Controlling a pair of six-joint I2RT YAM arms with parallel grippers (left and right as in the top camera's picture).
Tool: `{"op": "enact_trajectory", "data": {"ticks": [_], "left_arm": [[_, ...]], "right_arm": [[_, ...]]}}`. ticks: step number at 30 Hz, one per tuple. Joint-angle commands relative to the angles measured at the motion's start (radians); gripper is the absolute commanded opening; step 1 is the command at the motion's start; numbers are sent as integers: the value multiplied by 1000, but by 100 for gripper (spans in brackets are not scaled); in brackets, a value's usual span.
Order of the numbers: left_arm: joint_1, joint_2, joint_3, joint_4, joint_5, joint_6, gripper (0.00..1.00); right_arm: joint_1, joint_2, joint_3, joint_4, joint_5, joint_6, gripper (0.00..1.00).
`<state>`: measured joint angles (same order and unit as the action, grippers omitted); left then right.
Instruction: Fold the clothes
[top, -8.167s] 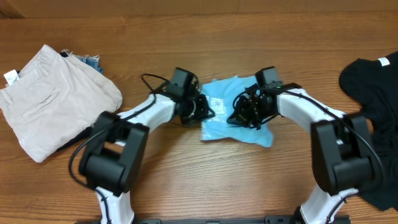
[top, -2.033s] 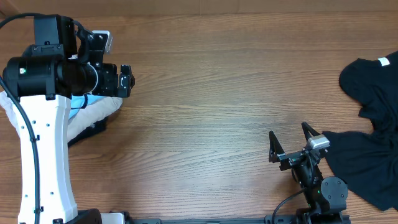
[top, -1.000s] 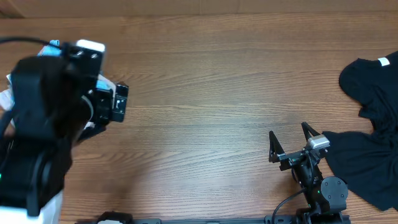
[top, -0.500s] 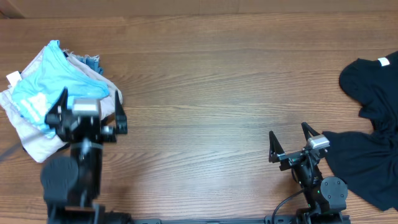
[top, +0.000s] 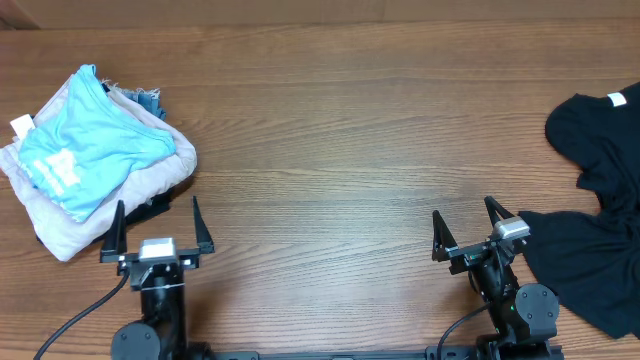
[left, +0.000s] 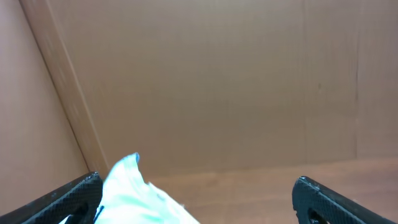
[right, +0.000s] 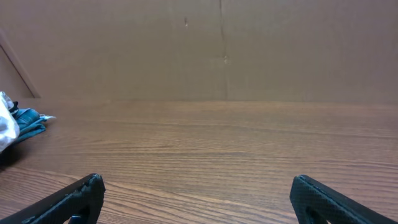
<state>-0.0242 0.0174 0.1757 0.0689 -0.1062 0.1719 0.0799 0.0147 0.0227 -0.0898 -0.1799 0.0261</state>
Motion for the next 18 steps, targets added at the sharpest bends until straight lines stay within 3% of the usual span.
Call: {"op": "enact_trajectory", "data": {"ticks": [1,7,14,18], "left_arm": [[-7,-14,-68,26,-12,11,100],[-23,-14,-172,0,10,7,100],[-29,-13,-171,-145,19,7,100],[-29,-8,-171,-137,21,8,100]], "right_arm": [[-1,-10,-7,8,-5,4,100],[-1,-10,-7,8,-5,4,100],[-1,-10,-7,8,-5,4,100],[-1,-10,-7,8,-5,4,100]]}}
